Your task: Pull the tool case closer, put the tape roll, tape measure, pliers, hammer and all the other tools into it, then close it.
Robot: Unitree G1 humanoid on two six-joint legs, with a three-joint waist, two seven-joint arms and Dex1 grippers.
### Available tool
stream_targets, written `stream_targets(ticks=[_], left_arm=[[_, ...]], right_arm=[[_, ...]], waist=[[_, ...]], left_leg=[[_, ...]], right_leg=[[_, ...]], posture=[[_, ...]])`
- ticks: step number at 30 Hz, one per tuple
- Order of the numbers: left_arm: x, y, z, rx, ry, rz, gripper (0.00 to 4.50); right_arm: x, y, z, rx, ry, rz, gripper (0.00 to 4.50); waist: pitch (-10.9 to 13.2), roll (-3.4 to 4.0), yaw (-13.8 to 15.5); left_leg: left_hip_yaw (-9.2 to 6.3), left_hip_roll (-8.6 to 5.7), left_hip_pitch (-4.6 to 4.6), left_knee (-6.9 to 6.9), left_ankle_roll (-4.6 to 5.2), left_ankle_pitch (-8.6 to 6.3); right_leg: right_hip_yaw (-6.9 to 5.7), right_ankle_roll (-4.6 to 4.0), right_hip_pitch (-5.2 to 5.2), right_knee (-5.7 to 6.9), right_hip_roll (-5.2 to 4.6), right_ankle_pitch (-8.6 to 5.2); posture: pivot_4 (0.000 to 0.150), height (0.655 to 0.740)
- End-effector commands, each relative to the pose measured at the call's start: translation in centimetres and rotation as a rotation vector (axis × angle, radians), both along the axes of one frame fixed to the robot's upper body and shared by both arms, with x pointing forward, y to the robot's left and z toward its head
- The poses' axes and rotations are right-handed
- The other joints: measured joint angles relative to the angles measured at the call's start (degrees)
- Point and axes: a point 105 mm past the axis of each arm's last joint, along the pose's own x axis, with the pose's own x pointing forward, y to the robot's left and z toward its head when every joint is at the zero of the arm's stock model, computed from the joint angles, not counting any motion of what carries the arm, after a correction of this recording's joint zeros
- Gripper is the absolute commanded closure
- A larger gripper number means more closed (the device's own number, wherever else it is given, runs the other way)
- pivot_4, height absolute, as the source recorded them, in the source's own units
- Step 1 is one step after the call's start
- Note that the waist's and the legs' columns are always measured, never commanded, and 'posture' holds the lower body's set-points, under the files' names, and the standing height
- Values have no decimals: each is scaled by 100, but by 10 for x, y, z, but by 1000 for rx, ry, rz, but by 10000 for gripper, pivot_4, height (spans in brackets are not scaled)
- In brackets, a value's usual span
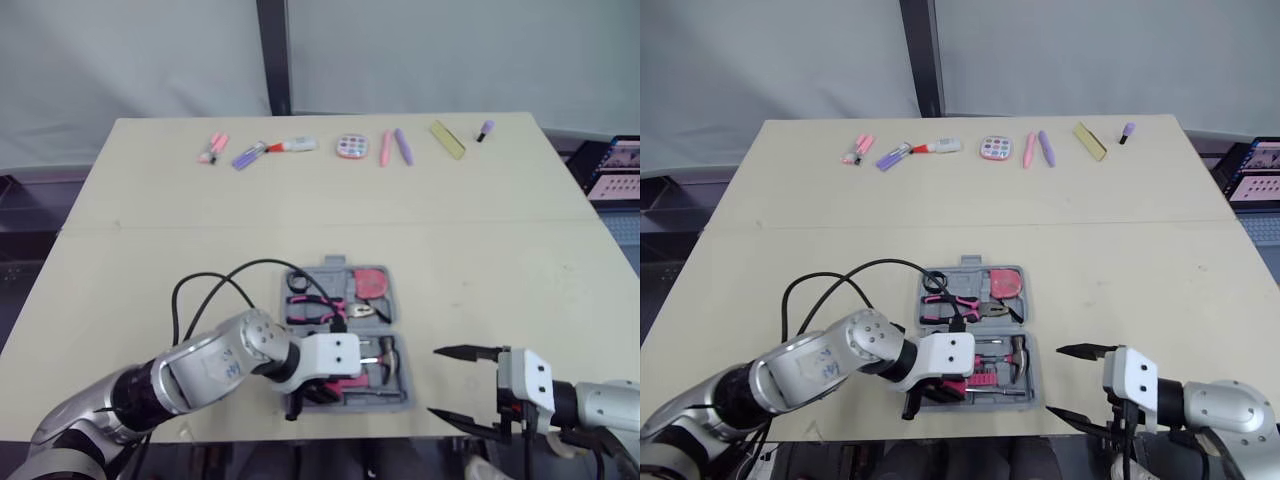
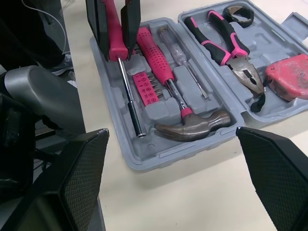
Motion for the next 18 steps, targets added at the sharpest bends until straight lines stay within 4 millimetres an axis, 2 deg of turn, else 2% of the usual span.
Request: stream_targets(ticks=[1, 18], left_arm=[[1, -4, 3, -3, -20, -15, 39551], [3, -16, -5, 12, -12, -5, 39551]], right_arm=[[0, 1, 11, 8, -47, -2, 0], [-4, -3, 13, 6, -47, -38, 0]], waist=[[0, 0, -6], [0, 0, 2]], left_leg=[[0, 0, 0, 1, 0, 0], [-2, -8, 1, 9, 1, 0]], right_leg=[[0, 0, 0, 2, 0, 0], [2, 0, 0, 14, -2, 0]], posture=[[1500, 7400], [1500, 7400]])
